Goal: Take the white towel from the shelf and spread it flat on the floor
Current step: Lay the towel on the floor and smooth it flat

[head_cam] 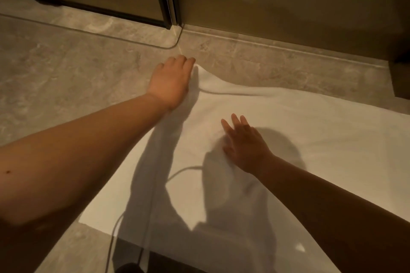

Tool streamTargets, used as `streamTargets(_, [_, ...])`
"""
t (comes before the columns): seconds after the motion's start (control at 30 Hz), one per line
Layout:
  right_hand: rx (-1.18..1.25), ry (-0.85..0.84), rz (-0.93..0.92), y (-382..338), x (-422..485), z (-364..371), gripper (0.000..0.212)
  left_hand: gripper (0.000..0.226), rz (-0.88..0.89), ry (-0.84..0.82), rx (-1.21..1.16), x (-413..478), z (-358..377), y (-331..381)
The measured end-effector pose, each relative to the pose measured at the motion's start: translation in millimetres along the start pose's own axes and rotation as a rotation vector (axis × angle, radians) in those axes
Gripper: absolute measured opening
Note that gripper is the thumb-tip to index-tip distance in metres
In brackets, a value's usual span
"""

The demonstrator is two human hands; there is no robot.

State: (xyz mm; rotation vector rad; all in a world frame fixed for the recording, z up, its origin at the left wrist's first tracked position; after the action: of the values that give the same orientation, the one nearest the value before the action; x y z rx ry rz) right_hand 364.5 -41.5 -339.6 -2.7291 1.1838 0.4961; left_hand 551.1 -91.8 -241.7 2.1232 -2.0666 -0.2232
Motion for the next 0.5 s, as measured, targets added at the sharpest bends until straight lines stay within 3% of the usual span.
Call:
streamTargets(0.13, [0.002,0.004,-0.002,3,3,8,0.066,0.068,0.138,-0.262,0.096,-24,68,34])
streamTargets(0.27, [0.047,0.045,0.166,26,2,16,0.076,0.084,-0.011,-0.499,0.068,-41,116,13])
streamTargets(0.37, [0.034,0.047,0.286,49,3,23,0.087,0.101,-0.145,-0.534,0.024,-41,126,-15])
streamTargets(0.5, [0.069,-0.044,0.358,75,6,39,0.098,0.108,-0.156,-0.474,-0.002,-42,129,-32])
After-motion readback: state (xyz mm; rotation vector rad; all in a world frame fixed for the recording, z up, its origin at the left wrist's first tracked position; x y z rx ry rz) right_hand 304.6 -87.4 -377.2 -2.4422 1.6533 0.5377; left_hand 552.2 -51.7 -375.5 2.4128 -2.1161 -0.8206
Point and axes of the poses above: each hand's wrist, its own x-axis towards the middle knuckle, its own z-axis out of the palm, y = z × x, the point moved 8 cm from there along x, towards the middle knuckle, and after that the axes turned 11 degrees about -x, right-handed, at the moved point
